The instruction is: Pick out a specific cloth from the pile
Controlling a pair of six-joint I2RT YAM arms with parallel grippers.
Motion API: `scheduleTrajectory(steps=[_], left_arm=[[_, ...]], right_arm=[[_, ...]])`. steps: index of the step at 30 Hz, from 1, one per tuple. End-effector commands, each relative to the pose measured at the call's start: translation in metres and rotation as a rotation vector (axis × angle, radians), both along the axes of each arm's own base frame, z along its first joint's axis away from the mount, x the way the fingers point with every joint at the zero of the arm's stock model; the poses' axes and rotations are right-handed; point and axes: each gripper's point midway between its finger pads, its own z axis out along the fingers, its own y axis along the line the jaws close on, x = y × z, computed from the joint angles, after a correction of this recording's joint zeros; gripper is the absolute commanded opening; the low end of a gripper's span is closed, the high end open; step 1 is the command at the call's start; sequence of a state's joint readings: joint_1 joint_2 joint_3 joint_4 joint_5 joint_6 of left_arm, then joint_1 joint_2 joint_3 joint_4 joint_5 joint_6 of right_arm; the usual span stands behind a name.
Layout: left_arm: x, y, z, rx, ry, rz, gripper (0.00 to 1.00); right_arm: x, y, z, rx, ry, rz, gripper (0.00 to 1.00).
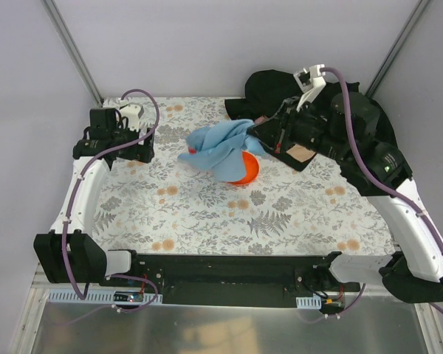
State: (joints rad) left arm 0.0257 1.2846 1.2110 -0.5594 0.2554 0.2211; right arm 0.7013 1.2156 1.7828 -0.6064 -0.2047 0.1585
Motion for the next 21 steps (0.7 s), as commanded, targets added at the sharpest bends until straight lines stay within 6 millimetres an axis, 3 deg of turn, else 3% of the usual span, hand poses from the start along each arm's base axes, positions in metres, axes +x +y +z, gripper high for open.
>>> scheduleTrajectory(steps=[1, 5, 12, 17, 21], left_arm=[[-0.006, 0.003, 0.013, 0.020, -0.049, 0.006, 0.99], [-0.008, 0.005, 0.012, 0.030, -0.050, 0.009, 0.99], [-0.008, 0.018, 0.007, 0.076, -0.040, 0.043, 0.99], [-0.009, 0.018, 0.006, 0.082, -0.040, 0.038, 0.99], [-0.010, 0.019, 0.003, 0.084, -0.032, 0.040, 0.99]], right_arm=[[-0.038, 0.004, 0.051, 0.115, -0.125, 0.071, 0.00], [-0.030, 0.028, 0.029, 0.055, -0.083, 0.068, 0.00], [-0.006, 0.088, -0.060, -0.116, 0.000, 0.043, 0.00], [-0.018, 0.111, -0.102, -0.226, 0.016, 0.097, 0.00], [-0.042, 0.117, -0.134, -0.294, 0.031, 0.205, 0.00]])
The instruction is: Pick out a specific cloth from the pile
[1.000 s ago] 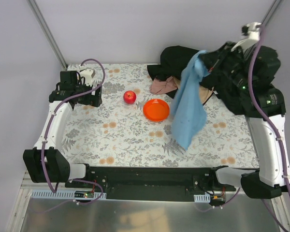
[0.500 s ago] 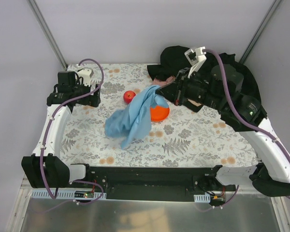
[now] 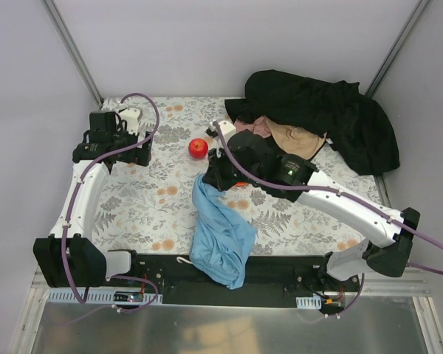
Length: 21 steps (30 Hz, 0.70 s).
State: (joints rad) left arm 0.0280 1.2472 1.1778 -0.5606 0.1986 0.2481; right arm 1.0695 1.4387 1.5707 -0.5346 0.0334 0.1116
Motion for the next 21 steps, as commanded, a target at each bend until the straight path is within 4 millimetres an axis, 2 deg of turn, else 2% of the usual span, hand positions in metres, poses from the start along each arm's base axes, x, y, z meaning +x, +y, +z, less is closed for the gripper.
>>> scheduleTrajectory(steps=[1, 2, 3, 5, 11, 13, 15, 16, 17, 19, 20, 21], left_arm=[[-0.003, 0.008, 0.005, 0.026, -0.023, 0.014, 0.99], [-0.003, 0.008, 0.005, 0.025, -0.023, 0.015, 0.99], [-0.003, 0.008, 0.004, 0.027, -0.022, 0.015, 0.99], [-0.003, 0.008, 0.004, 0.029, -0.021, 0.013, 0.99], [-0.003, 0.006, 0.002, 0.023, -0.017, 0.005, 0.99], [-0.004, 0.006, -0.001, 0.020, -0.009, 0.002, 0.99], [-0.004, 0.005, -0.002, 0.020, -0.005, 0.000, 0.99], [-0.005, 0.005, -0.003, 0.021, -0.005, -0.003, 0.99], [-0.005, 0.006, -0.004, 0.022, -0.002, -0.003, 0.99], [-0.007, 0.005, -0.006, 0.022, 0.003, -0.009, 0.99], [-0.008, 0.004, -0.009, 0.019, 0.008, -0.016, 0.99], [-0.009, 0.004, -0.010, 0.018, 0.011, -0.017, 0.99]], right_arm=[[-0.024, 0.005, 0.013, 0.055, -0.066, 0.124, 0.00], [-0.037, 0.006, 0.002, 0.032, -0.058, 0.186, 0.00], [-0.050, 0.004, -0.020, -0.019, -0.057, 0.255, 0.00], [-0.068, -0.002, -0.051, -0.090, -0.026, 0.323, 0.00], [-0.095, -0.029, -0.154, -0.336, 0.194, 0.342, 0.00], [-0.109, -0.033, -0.181, -0.402, 0.282, 0.373, 0.00], [-0.111, -0.038, -0.198, -0.461, 0.336, 0.336, 0.00], [-0.107, -0.041, -0.201, -0.487, 0.330, 0.315, 0.13], [-0.101, -0.043, -0.201, -0.504, 0.310, 0.287, 0.32], [-0.090, -0.044, -0.190, -0.484, 0.252, 0.240, 0.64], [-0.085, -0.043, -0.183, -0.464, 0.220, 0.221, 0.99], [-0.080, -0.042, -0.173, -0.436, 0.189, 0.204, 0.99]])
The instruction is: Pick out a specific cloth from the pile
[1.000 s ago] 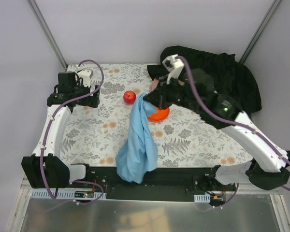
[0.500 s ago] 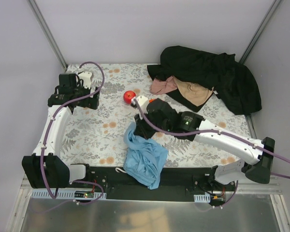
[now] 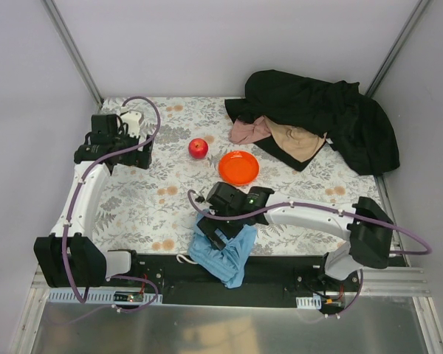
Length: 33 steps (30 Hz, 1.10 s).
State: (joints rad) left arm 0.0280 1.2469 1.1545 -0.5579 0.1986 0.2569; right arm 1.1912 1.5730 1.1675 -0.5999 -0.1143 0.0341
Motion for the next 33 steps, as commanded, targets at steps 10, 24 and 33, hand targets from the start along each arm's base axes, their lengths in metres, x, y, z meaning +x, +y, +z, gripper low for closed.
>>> scheduleTrajectory(steps=[10, 24, 33], left_arm=[[-0.004, 0.026, -0.030, 0.073, 0.009, 0.120, 0.99], [0.009, 0.041, -0.100, -0.010, -0.196, 0.343, 0.99], [0.008, 0.067, -0.129, 0.024, -0.202, 0.533, 0.99]], right_arm=[[0.122, -0.068, 0.092, 0.218, -0.292, -0.523, 0.99], [0.217, -0.291, 0.021, 0.072, -0.534, -1.430, 0.99], [0.212, -0.332, 0.002, -0.001, -0.707, -1.539, 0.99]])
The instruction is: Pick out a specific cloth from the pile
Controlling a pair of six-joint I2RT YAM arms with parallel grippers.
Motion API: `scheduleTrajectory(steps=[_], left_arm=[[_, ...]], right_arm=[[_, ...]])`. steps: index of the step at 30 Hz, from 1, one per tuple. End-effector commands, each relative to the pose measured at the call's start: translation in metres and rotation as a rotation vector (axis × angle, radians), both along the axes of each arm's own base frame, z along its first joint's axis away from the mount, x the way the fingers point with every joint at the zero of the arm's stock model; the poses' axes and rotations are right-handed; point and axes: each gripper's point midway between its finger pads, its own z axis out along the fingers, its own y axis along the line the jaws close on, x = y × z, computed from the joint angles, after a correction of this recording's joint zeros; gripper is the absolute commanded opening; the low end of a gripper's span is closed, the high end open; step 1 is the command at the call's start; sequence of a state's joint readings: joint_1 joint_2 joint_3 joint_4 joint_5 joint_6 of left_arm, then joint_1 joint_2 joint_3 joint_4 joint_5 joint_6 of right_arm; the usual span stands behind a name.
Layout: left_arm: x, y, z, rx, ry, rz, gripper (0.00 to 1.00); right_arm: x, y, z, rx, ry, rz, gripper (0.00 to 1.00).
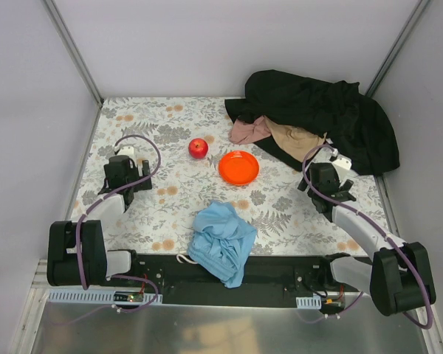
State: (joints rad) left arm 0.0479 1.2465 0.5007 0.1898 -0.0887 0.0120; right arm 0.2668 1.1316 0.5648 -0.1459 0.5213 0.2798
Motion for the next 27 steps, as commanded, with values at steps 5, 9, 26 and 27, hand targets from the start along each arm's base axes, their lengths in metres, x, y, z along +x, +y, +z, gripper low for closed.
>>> scheduleTrajectory(steps=[5, 9, 26, 27], left_arm=[[0.015, 0.006, 0.005, -0.029, -0.099, 0.071, 0.99], [0.016, 0.005, 0.005, -0.031, -0.105, 0.066, 0.99], [0.015, 0.005, 0.005, -0.032, -0.107, 0.063, 0.99], [0.015, 0.004, 0.006, -0.032, -0.110, 0.062, 0.99]], right_arm=[[0.017, -0.024, 0.029, -0.056, -0.245, -0.125, 0.99], [0.011, -0.030, 0.024, -0.056, -0.296, -0.151, 0.99], [0.010, -0.029, 0.011, -0.039, -0.327, -0.145, 0.99], [0.010, -0.029, 0.011, -0.039, -0.326, -0.143, 0.99]])
